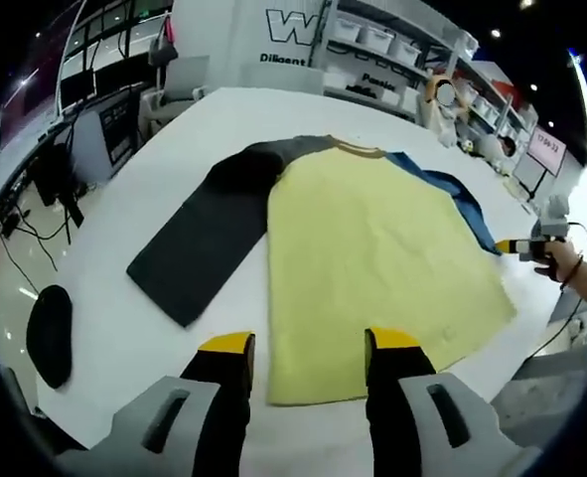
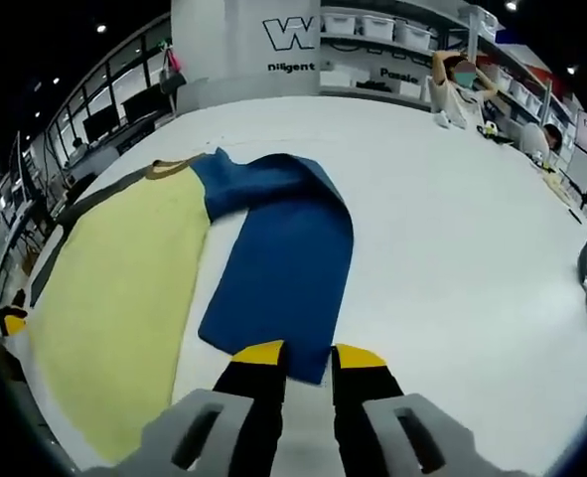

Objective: Fold the garment on the visible template until the final outline fits inside the template.

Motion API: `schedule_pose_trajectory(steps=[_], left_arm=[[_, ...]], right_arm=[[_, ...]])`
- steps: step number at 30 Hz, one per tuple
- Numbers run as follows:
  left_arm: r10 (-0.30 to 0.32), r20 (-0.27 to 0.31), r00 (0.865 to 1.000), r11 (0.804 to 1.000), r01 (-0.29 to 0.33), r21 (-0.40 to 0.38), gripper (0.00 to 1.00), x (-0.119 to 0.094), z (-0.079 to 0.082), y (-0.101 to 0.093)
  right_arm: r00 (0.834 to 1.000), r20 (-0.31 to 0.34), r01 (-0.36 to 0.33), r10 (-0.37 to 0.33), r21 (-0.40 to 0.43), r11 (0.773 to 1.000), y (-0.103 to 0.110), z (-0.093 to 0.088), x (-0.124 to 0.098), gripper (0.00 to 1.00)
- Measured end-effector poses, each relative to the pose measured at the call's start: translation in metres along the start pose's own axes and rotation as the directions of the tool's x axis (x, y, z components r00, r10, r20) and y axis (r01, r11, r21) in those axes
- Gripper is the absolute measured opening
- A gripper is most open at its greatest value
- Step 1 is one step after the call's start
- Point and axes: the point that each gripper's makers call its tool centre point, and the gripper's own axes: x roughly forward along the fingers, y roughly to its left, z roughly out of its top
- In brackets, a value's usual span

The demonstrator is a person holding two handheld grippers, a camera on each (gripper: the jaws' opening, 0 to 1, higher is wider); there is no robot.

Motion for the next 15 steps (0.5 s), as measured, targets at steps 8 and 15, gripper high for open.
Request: schedule_pose_trajectory(steps=[8,15], left_arm=[[-0.012,0.007,1.000,1.000,0.012,0.017,0.67,-0.005,0.008,-0.004],[-0.010,0.022,1.000,0.999,0.009,0.031,0.84,-0.008,0.012,-0.006]], right_arm=[[1.000,-0.001,-0.002,0.002,0.020,1.000,0.000,0.000,0.002,0.00],[1.000,-0.009,-0.004,0.003,-0.019,1.000,-0.014,0.007,0.000,0.00]])
